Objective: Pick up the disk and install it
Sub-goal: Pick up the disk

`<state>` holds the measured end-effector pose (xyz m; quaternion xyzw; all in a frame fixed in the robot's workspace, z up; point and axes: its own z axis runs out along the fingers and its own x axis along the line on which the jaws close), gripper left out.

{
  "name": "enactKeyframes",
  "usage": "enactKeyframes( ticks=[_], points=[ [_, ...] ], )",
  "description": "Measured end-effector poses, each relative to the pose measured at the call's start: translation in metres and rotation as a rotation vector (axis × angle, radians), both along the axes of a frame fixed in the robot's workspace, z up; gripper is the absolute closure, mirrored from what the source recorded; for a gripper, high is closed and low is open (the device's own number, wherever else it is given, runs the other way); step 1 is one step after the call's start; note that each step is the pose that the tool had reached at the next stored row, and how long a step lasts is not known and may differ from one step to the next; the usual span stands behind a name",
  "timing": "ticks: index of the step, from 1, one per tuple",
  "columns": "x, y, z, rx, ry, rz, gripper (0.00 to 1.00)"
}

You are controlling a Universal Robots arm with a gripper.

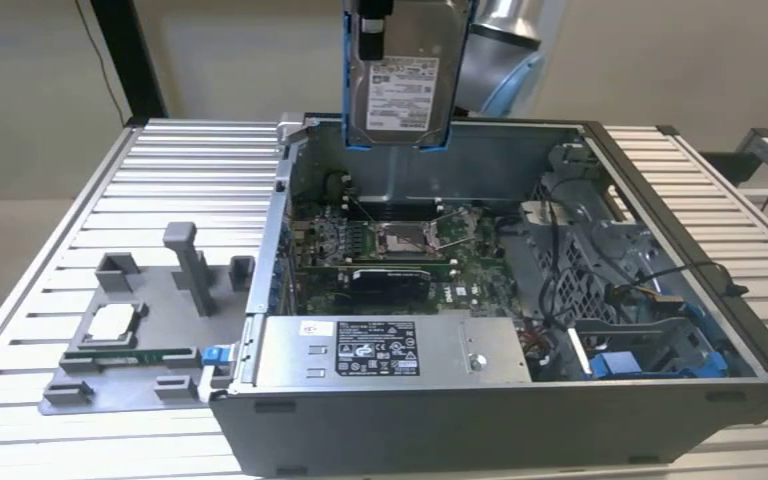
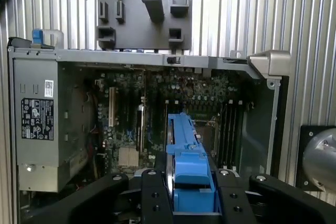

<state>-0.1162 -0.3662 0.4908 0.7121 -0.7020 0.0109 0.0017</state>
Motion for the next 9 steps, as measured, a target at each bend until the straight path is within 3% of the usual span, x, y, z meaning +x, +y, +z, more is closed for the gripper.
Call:
enactKeyframes(
  ticks=[1, 9],
  points=[
    [0.0071, 0.0, 0.0, 0.0, 0.0, 0.0, 1.0],
    [0.0352, 0.0, 0.0, -0.0001, 0.0002, 0.0, 1.0]
  ],
)
